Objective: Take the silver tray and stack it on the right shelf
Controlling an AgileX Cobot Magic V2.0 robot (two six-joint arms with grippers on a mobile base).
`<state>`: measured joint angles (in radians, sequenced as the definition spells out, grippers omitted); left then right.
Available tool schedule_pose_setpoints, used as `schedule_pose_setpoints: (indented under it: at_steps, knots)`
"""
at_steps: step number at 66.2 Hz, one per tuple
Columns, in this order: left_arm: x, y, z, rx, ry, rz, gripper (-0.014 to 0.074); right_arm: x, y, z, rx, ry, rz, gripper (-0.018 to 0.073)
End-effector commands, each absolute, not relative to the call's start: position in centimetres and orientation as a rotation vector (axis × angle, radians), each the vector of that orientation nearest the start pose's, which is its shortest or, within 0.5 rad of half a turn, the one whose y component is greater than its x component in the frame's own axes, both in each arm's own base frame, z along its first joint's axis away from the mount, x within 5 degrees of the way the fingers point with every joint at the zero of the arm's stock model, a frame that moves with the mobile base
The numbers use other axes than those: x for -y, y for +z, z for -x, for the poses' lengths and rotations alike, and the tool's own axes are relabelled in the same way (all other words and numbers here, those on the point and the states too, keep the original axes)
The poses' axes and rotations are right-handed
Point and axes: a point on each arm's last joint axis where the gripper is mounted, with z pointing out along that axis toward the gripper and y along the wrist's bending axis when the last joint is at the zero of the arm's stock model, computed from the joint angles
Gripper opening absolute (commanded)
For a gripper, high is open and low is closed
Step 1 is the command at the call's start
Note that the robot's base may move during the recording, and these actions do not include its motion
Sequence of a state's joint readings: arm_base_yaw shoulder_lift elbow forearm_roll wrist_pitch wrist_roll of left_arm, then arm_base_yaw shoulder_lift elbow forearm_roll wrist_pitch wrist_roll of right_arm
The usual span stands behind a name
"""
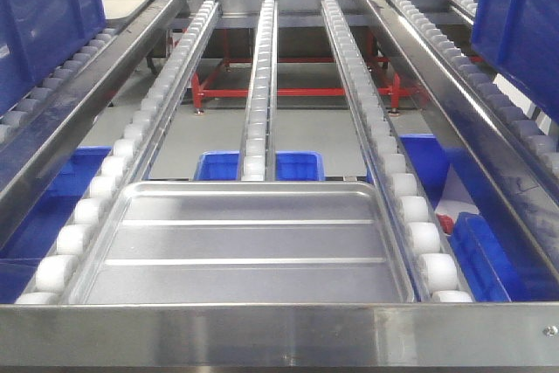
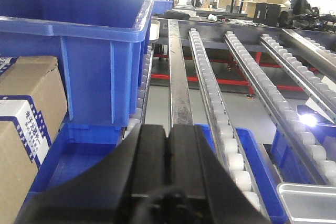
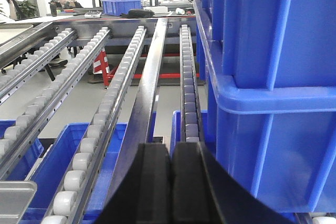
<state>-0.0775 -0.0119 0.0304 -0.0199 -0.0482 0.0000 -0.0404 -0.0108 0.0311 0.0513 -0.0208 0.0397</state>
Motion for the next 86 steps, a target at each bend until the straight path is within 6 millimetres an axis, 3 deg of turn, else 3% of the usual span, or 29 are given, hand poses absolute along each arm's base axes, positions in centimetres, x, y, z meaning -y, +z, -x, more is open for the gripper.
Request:
schedule_pose_setpoints:
  at_steps: [1,33,45,51,67,80,86]
  knots:
    - [0.4,20.8,-5.5,-1.378,-0.090,-0.036,-0.0100,0.3,21.4,-5.4,-1.381,0.024,-0.091,0.0060]
    - [0.4,20.8,-5.5,-1.378,-0.090,-0.036,-0.0100,0.3,21.4,-5.4,-1.381,0.024,-0.091,0.0060]
    - [0.4,21.7,-5.3,-1.292,-0.091,-0.032,-0.0100,0.3,21.5,-5.4,-1.362,0.023,-0.090,0.0060]
    - [0.4,22.4,-5.3,-1.361,-0.092,-0.037,-0.0100,0.3,22.5,-5.2,-1.363,0.052,-0.111,0.0060]
    - [0.7,26.5,-5.7,-1.645,-0.149,-0.018,-0.0100,0.0,26.2,-5.3,-1.751,0.099,-0.160,0.0060]
    - [1.5,29.3,-8.4,-2.070,-0.207,-0.024,-0.0100,0.0,28.1,-8.6,-2.130,0.112,-0.195,0.0060]
    - [1.8,30.5,-10.2,-2.160,-0.236,-0.016,-0.0100,-0.1,28.5,-10.4,-2.294,0.135,-0.216,0.0060]
